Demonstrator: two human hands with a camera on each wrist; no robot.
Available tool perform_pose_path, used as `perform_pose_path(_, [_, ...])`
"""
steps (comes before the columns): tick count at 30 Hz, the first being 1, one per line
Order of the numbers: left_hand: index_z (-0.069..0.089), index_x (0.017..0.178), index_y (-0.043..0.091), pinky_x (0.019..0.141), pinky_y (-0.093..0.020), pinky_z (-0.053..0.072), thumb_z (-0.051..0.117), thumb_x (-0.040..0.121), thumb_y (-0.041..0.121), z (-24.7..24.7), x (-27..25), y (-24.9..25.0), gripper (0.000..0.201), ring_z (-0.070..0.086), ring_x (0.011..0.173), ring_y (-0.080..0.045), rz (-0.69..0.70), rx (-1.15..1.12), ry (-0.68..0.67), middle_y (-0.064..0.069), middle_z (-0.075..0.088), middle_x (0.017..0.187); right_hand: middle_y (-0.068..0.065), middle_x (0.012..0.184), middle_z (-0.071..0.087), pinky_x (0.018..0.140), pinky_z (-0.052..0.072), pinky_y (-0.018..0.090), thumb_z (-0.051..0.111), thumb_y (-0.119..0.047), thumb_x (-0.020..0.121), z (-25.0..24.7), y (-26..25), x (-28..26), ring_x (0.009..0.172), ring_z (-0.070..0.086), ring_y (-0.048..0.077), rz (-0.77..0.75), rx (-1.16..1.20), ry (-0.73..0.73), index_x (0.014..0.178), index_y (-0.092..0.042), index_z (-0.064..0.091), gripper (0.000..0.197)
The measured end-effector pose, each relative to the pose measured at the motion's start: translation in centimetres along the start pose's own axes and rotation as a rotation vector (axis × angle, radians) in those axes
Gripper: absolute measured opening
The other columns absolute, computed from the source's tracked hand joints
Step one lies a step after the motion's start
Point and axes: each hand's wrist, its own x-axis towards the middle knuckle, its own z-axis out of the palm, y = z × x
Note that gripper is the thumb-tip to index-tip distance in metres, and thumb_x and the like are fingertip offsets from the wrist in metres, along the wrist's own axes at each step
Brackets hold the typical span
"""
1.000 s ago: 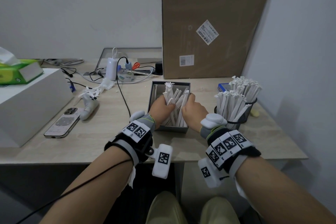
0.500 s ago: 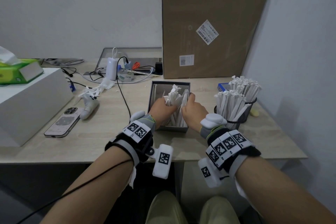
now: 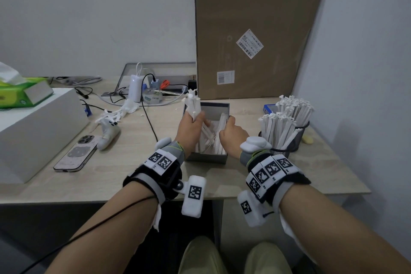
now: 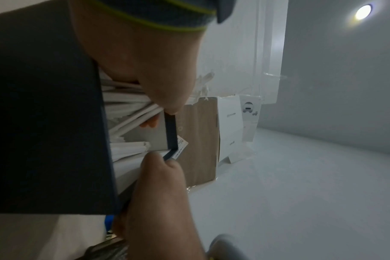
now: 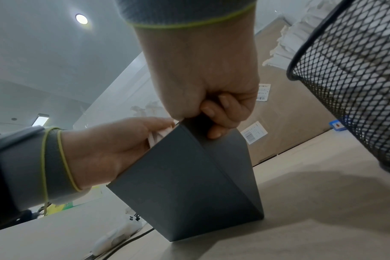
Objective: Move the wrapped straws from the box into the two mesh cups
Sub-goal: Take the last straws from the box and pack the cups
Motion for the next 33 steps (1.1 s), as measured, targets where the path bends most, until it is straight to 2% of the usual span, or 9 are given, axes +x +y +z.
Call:
perform_pose_path(6, [0.054, 0.096, 0.013, 0.066, -0.03, 0.045, 0.05, 0.093, 0.013, -0.5, 0.6, 1.8, 0.005, 0.05, 0.06, -0.014, 0.006, -0.245, 0.075, -0.002, 0.052, 0.065, 0.025, 0.111, 0.06, 0.068, 0.034, 0.033, 0.031, -0.018, 0.097, -0.5, 0.5, 0.9, 0.079, 0.047, 0.031, 0.03, 0.04, -0.041, 0.121, 0.002, 0.04, 0.032])
perform_pose_path(9, [0.057, 0.085, 0.02, 0.061, -0.03, 0.042, 0.055, 0.091, 0.017, -0.7, 0.9, 2.8, 0.006, 0.043, 0.055, -0.013, 0.01, -0.34, 0.172, 0.0, 0.047, 0.06, 0.024, 0.113, 0.058, 0.071, 0.034, 0.032, 0.03, -0.02, 0.099, -0.4, 0.7, 1.4, 0.087, 0.051, 0.033, 0.068, 0.099, -0.071, 0.118, 0.003, 0.046, 0.034])
perform_pose_path(13, [0.05, 0.076, 0.02, 0.048, -0.026, 0.037, 0.061, 0.089, 0.024, -0.6, 1.5, 4.2, 0.018, 0.038, 0.042, -0.01, -0.052, -0.541, 0.294, 0.005, 0.043, 0.05, 0.025, 0.108, 0.063, 0.072, 0.036, 0.03, 0.029, -0.022, 0.097, 0.3, 1.0, 1.8, 0.082, 0.052, 0.029, 0.109, 0.177, -0.104, 0.097, -0.003, 0.047, 0.027])
perform_pose_path(16, [0.049, 0.074, 0.018, 0.041, -0.023, 0.036, 0.06, 0.091, 0.028, -0.7, 1.8, 5.0, 0.023, 0.038, 0.035, -0.008, -0.027, -0.637, 0.306, 0.008, 0.043, 0.041, 0.024, 0.096, 0.067, 0.07, 0.048, 0.032, 0.02, -0.039, 0.1, -0.6, 1.2, 1.3, 0.072, 0.061, 0.03, 0.094, 0.271, -0.054, 0.097, -0.003, 0.053, 0.049])
perform_pose_path(20, [0.049, 0.071, 0.017, 0.041, -0.02, 0.039, 0.059, 0.092, 0.029, -0.5, 1.1, 6.3, 0.026, 0.04, 0.037, -0.008, 0.006, -0.755, 0.256, 0.005, 0.045, 0.043, 0.014, 0.108, 0.065, 0.095, 0.049, 0.046, 0.023, -0.044, 0.1, -3.3, 1.7, -0.2, 0.102, 0.062, 0.029, 0.104, 0.715, 0.099, 0.113, -0.006, 0.056, 0.051])
perform_pose_path(23, [0.049, 0.071, 0.017, 0.045, -0.02, 0.042, 0.059, 0.092, 0.029, 1.0, 0.2, 7.8, 0.026, 0.045, 0.041, -0.008, 0.026, -0.816, 0.146, 0.004, 0.047, 0.047, 0.017, 0.127, 0.054, 0.103, 0.041, 0.036, 0.025, -0.05, 0.1, -3.6, 1.1, -0.8, 0.118, 0.054, 0.027, 0.172, 1.275, -0.103, 0.134, 0.0, 0.045, 0.063])
perform_pose_path(26, [0.051, 0.069, 0.017, 0.047, -0.02, 0.045, 0.061, 0.091, 0.029, 3.0, -1.0, 8.8, 0.027, 0.049, 0.043, -0.009, 0.021, -0.79, 0.069, 0.003, 0.049, 0.048, 0.017, 0.121, 0.056, 0.098, 0.04, 0.032, 0.025, -0.068, 0.09, -3.1, 0.3, -0.6, 0.102, 0.057, 0.023, 0.238, 1.719, -0.319, 0.136, 0.003, 0.044, 0.087])
perform_pose_path(31, [0.053, 0.056, 0.018, 0.055, -0.028, 0.044, 0.066, 0.086, 0.033, 5.2, -2.4, 7.9, 0.036, 0.05, 0.049, -0.015, -0.041, -0.662, -0.059, 0.001, 0.052, 0.049, 0.017, 0.111, 0.065, 0.109, 0.04, 0.038, 0.025, -0.067, 0.092, -3.6, 0.9, -1.1, 0.109, 0.06, 0.027, 0.239, 1.871, -0.33, 0.115, -0.001, 0.058, 0.077])
perform_pose_path(33, [0.052, 0.056, 0.016, 0.056, -0.028, 0.045, 0.065, 0.086, 0.035, 5.4, -2.5, 7.8, 0.038, 0.05, 0.051, -0.016, -0.065, -0.633, -0.096, 0.0, 0.053, 0.05, 0.017, 0.117, 0.063, 0.112, 0.036, 0.04, 0.023, -0.066, 0.092, -3.5, 1.5, -1.1, 0.119, 0.057, 0.028, 0.225, 1.854, -0.341, 0.113, -0.002, 0.059, 0.076])
